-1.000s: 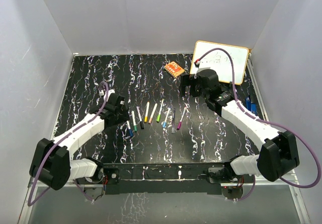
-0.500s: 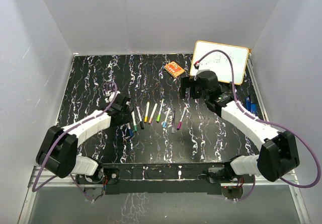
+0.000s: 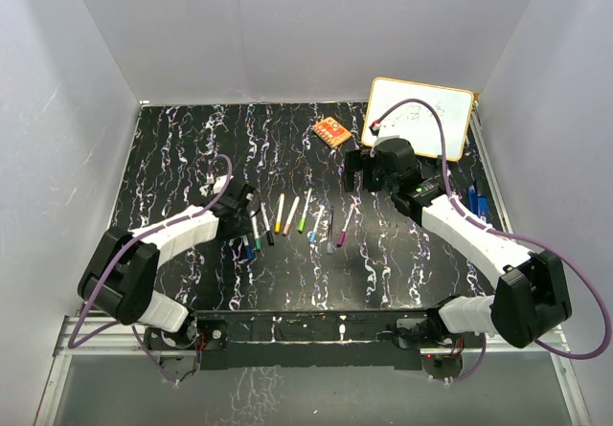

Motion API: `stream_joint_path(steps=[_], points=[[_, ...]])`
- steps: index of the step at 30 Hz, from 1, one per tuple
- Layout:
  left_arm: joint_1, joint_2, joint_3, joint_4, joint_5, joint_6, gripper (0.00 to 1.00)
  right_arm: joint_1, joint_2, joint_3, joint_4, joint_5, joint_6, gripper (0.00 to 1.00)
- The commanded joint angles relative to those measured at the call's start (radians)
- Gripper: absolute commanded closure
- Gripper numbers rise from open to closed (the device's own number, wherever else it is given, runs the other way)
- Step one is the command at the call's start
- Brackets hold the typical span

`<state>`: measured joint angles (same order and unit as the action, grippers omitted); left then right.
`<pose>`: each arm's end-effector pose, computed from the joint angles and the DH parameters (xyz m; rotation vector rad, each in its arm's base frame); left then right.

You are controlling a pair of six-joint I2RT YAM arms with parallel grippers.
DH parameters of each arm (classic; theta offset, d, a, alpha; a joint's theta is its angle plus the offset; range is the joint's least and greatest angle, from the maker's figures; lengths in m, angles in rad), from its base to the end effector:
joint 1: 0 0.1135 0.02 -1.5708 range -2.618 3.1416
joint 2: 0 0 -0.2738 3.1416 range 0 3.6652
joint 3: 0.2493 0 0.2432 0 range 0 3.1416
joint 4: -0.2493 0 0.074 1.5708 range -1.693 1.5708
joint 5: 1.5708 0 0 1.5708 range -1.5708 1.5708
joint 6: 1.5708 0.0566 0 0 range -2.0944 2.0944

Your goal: Open the pen caps

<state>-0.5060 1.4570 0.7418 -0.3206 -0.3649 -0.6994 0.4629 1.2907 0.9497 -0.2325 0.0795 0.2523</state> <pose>0.2467 -0.1136 0.1671 -0.3673 2.4771 -0.0084 0.2669 0.1282 0.2836 -0.1805 2.1531 0.3313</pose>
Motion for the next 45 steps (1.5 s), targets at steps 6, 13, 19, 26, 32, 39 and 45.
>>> stream_joint_path(steps=[6,13,19,26,32,39,45], points=[[-0.009,0.016,0.021,-0.008,-0.035,-0.007,0.72,0.004,-0.045,-0.006,0.04,0.004,0.0,0.02],[-0.009,0.002,-0.018,0.014,-0.006,-0.025,0.77,0.004,-0.057,-0.016,0.038,0.004,0.001,0.02],[-0.009,0.009,-0.028,0.023,0.005,-0.022,0.99,0.005,-0.063,-0.018,0.033,-0.004,0.002,0.02],[-0.009,-0.071,0.075,-0.003,-0.011,0.012,1.0,0.004,-0.073,-0.033,0.035,-0.035,-0.002,0.02],[-0.009,-0.282,0.231,0.124,0.019,0.097,1.0,0.004,-0.079,-0.055,0.087,-0.191,0.018,0.05],[-0.009,-0.295,0.116,0.545,0.295,0.042,1.0,0.006,-0.125,-0.153,0.287,-0.434,0.099,0.11],[-0.009,-0.241,0.009,0.806,0.469,-0.014,1.0,0.006,-0.129,-0.184,0.391,-0.575,0.196,0.15]])
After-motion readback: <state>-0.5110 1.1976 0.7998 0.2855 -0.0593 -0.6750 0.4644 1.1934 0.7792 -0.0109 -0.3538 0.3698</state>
